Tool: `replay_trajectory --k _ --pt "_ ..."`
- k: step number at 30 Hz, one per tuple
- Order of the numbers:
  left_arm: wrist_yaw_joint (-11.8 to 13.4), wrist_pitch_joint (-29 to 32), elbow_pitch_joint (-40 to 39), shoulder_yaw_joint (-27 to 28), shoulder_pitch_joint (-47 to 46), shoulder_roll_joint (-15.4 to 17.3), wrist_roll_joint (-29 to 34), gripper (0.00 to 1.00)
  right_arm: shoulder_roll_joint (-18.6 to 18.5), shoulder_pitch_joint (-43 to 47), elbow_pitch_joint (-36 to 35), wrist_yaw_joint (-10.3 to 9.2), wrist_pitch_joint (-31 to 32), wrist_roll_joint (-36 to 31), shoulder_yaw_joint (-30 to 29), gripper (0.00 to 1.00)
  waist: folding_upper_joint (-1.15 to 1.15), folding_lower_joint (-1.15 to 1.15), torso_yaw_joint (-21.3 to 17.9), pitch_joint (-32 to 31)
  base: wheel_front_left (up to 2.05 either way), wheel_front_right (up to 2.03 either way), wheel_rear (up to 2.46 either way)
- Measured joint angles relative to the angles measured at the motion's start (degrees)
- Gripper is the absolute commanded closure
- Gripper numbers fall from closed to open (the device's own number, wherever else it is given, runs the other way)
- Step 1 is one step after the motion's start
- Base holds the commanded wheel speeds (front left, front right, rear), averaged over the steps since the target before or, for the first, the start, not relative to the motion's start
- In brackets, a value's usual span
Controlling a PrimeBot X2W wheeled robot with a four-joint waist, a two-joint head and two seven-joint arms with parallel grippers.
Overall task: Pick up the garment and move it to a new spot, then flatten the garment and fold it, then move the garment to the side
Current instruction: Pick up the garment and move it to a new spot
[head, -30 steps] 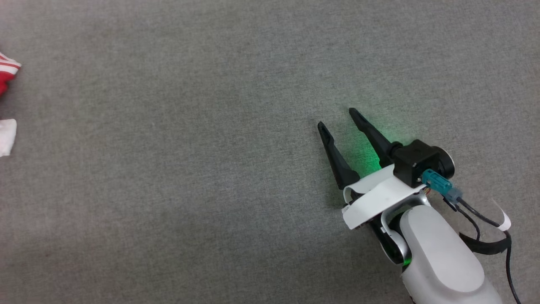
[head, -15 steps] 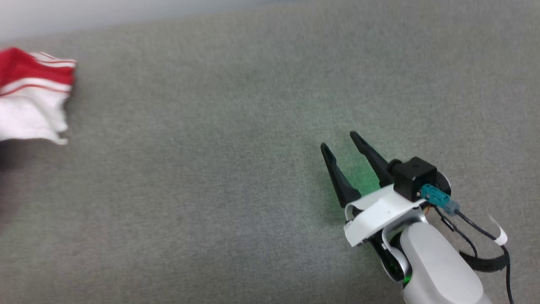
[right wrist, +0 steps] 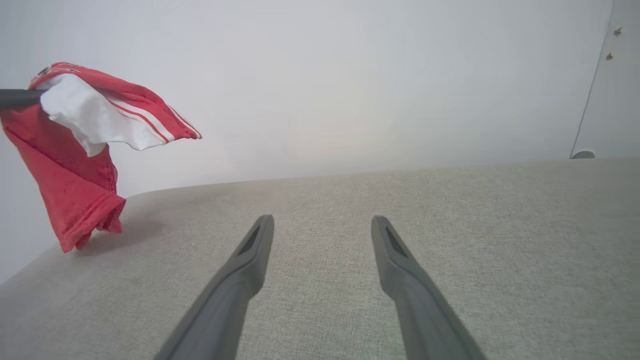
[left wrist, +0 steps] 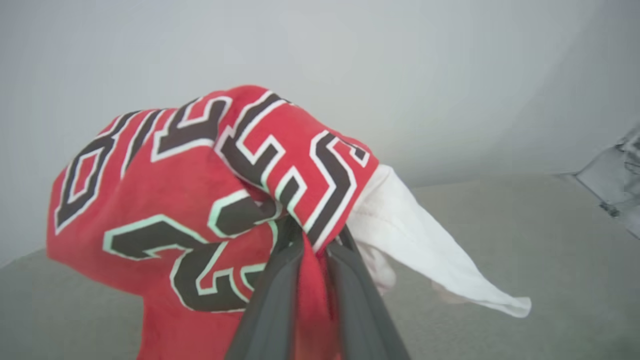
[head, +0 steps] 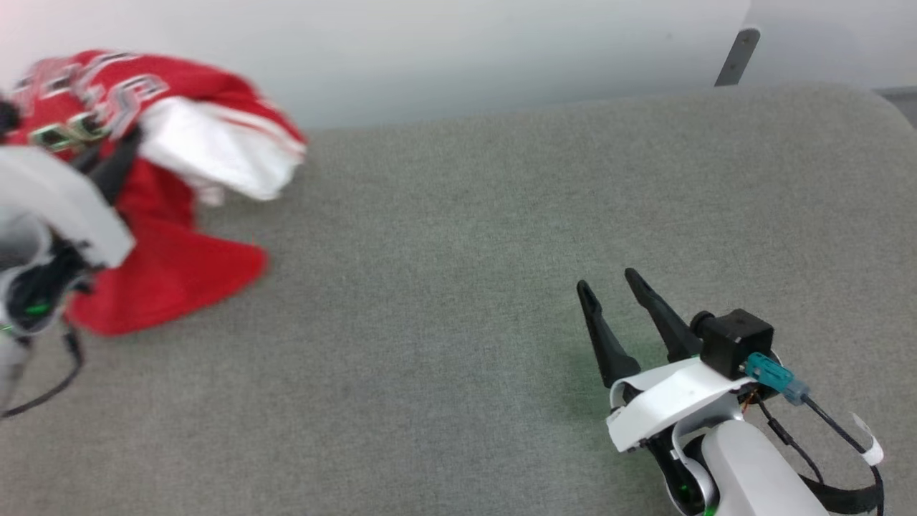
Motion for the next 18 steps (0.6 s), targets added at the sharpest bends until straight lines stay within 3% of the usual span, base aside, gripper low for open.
replay_trajectory --k 3,11,18 --pt "0.0 1.6 -5.4 -1.4 -1.0 -1.7 -1.6 1.00 0.0 0.6 -1.0 0.00 0.0 0.2 -1.2 0.00 0.00 0.00 -0.3 -0.6 0.00 0.00 0.00" --pt "0.0 4.1 -16.3 -8.0 -2.6 -9.3 1.1 1.00 0.2 1.8 -3.3 0.00 0.0 1.0 -4.1 0.00 0.00 0.00 -3.6 0.4 0.00 0.00 0.00" --pt "-0.1 6.1 -14.9 -13.7 -3.4 -14.6 2.4 1.00 0.3 2.1 -5.8 0.00 0.0 3.0 -5.0 0.00 0.00 0.00 -8.8 2.6 0.00 0.00 0.00"
